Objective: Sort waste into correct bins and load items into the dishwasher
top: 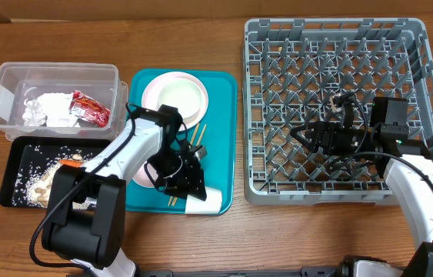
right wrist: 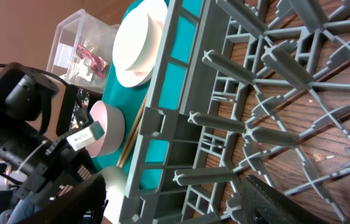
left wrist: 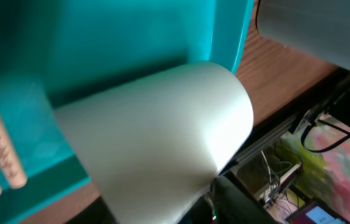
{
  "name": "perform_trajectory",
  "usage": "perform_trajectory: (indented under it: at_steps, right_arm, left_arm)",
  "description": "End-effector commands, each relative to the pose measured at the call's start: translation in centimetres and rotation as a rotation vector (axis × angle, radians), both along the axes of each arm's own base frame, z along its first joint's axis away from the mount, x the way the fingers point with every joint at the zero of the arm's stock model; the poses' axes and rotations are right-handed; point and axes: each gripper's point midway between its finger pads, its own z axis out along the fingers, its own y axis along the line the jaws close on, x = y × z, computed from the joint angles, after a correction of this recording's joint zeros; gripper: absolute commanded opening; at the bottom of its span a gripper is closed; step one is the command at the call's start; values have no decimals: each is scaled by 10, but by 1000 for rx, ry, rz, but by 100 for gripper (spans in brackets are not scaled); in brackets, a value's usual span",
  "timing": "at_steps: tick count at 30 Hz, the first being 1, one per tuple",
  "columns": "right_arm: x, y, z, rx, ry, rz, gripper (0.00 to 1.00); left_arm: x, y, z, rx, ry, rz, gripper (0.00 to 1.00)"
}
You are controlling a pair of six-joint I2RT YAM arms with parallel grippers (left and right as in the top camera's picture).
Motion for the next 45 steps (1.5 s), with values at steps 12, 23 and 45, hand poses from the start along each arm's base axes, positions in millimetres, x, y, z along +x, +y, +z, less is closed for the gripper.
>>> perform_trajectory:
  at_steps: [12,23,45]
  right_arm:
    - [16,5,50,37,-132,43,72]
    - [-13,37,136,380,-251,300,81]
    - [-24,139,122,187,-465,539,95]
  left_arm:
    - [14,-17,13,-122,-28,52,4]
    - [116,-39,199,-828,-487,118,4]
    - [117,-56,273,-1147,-486,67,4]
